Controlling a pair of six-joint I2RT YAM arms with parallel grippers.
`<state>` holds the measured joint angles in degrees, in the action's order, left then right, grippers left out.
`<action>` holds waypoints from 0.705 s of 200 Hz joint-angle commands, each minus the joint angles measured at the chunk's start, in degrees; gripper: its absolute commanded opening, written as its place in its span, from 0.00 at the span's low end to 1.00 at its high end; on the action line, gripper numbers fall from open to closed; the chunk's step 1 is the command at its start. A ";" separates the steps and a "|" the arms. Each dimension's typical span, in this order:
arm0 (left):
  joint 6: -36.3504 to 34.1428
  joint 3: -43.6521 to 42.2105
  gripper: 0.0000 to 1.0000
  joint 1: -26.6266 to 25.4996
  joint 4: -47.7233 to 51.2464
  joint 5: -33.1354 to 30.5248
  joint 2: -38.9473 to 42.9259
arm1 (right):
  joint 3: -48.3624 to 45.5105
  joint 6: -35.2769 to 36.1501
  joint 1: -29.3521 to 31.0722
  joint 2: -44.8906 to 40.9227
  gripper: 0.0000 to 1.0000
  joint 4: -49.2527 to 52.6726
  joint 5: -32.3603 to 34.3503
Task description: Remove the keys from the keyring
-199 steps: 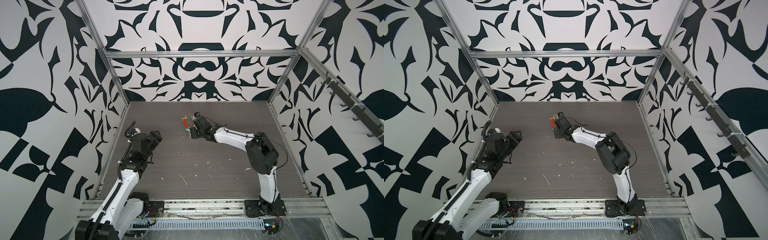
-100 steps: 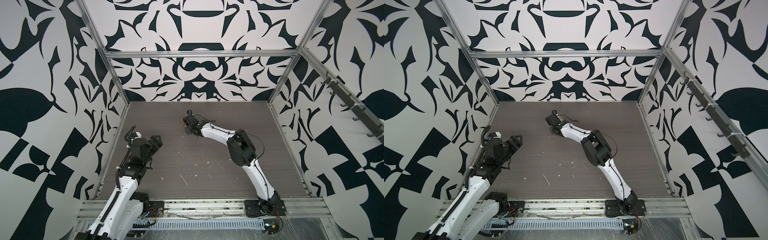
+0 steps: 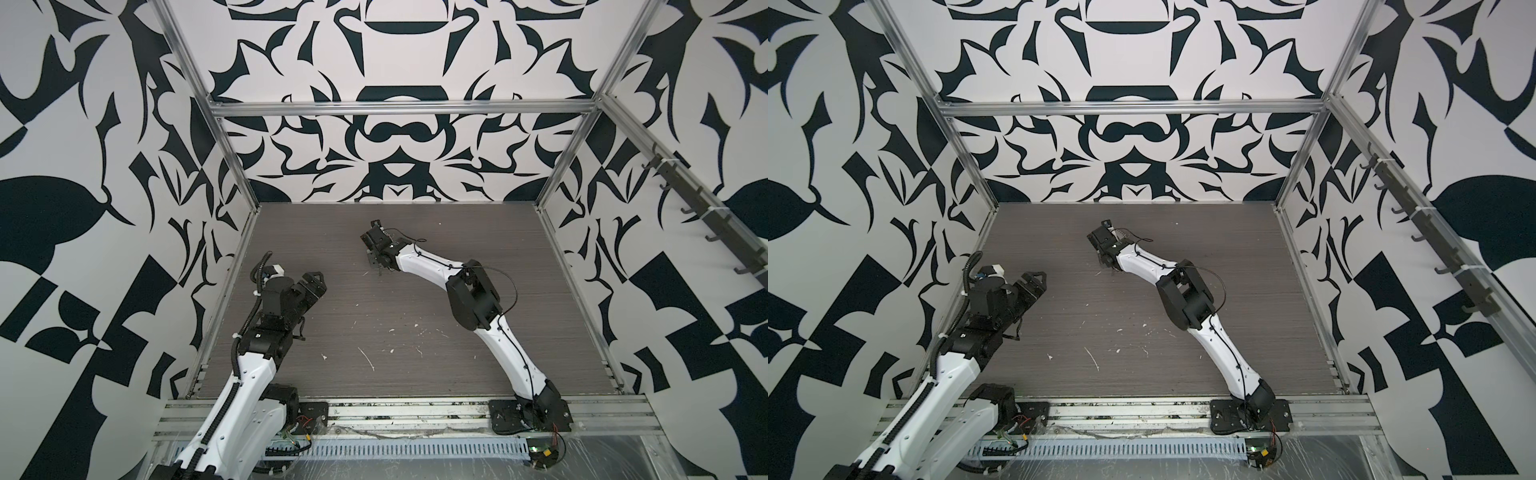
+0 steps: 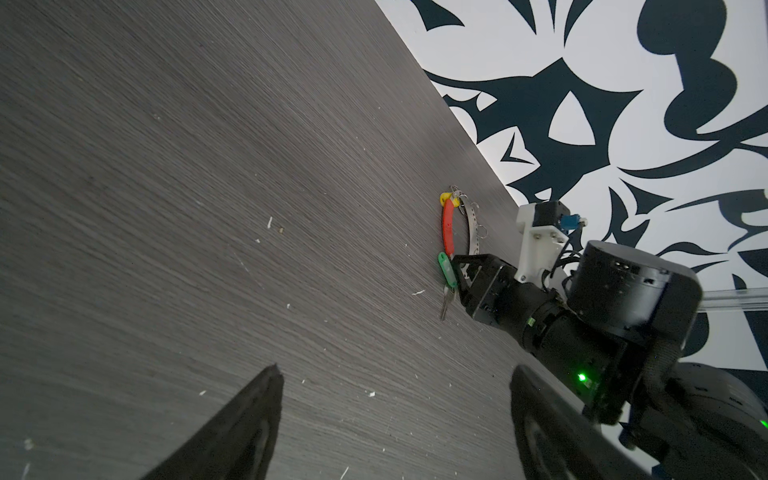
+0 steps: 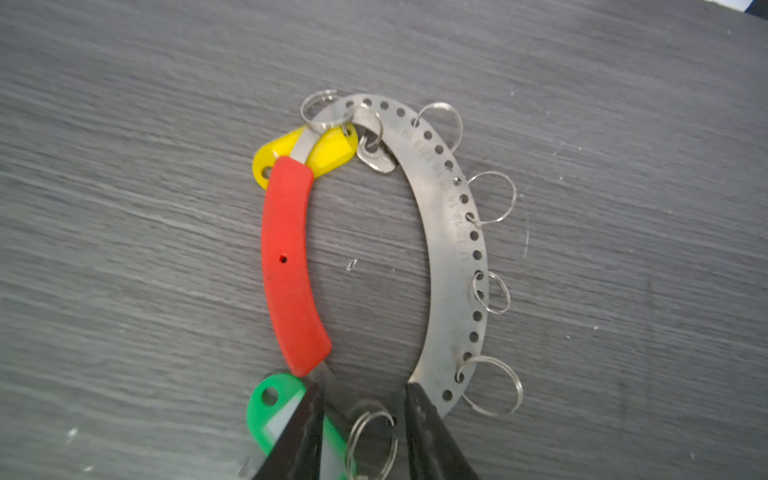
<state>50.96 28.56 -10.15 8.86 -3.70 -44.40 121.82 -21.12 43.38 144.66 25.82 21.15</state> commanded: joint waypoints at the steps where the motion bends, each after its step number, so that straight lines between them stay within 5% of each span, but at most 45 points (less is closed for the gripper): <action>1: -0.25 -0.01 0.89 -0.13 1.05 0.37 0.87 | 4.44 0.91 0.03 -0.12 0.34 2.36 1.70; 141: -0.33 0.40 0.90 -0.13 1.68 1.19 1.51 | -0.55 1.61 0.04 -3.39 0.26 0.14 6.76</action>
<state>50.96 28.56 -10.15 9.23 -3.18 -43.44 122.50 -20.21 43.38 145.43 26.39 24.82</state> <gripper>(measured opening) 0.895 0.255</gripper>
